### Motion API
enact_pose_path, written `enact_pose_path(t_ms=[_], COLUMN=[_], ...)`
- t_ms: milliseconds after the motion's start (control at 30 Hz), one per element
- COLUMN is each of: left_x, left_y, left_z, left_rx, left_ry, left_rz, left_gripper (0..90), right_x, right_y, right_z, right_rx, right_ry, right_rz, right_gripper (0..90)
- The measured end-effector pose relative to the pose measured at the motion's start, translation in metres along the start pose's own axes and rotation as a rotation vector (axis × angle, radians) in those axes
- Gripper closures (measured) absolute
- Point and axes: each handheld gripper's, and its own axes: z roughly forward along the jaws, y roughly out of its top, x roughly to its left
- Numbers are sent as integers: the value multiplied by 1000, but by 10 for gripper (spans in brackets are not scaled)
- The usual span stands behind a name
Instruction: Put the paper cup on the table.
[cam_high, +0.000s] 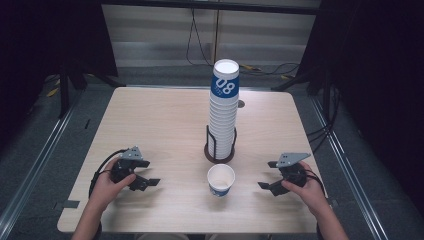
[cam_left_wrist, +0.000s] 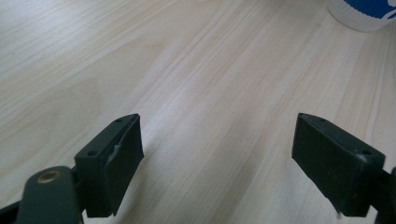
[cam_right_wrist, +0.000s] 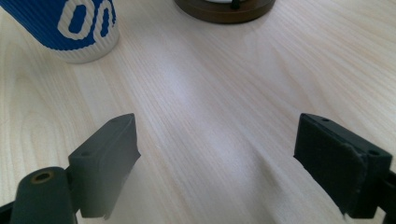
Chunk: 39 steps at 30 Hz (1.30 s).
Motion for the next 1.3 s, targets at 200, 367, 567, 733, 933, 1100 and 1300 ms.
enact_pose_path(t_ms=[200, 367, 567, 733, 933, 1100, 1300], left_x=[6, 11, 16, 18, 20, 21, 23], left_y=[-6, -10, -16, -20, -23, -25, -28], left_z=[-5, -9, -12, -12, -13, -15, -16], left_rx=[0, 1, 14, 38, 30, 32, 34], left_ry=[13, 23, 45, 58, 66, 76, 112], left_rz=[-9, -14, -20, -16, -12, -3, 56], left_gripper=[163, 163, 163, 163, 163, 163, 161], right_x=[-4, -7, -10, -12, -14, -16, -17], right_y=[-6, -9, -12, -16, -20, -23, -24], right_z=[0, -1, -1, 0, -1, 0, 2], right_rx=[2, -1, 8, 15, 18, 27, 36], right_ry=[-18, -25, -43, -60, -76, -87, -94], right_rz=[12, 26, 22, 21, 24, 15, 12], right_gripper=[129, 129, 129, 130, 129, 130, 129])
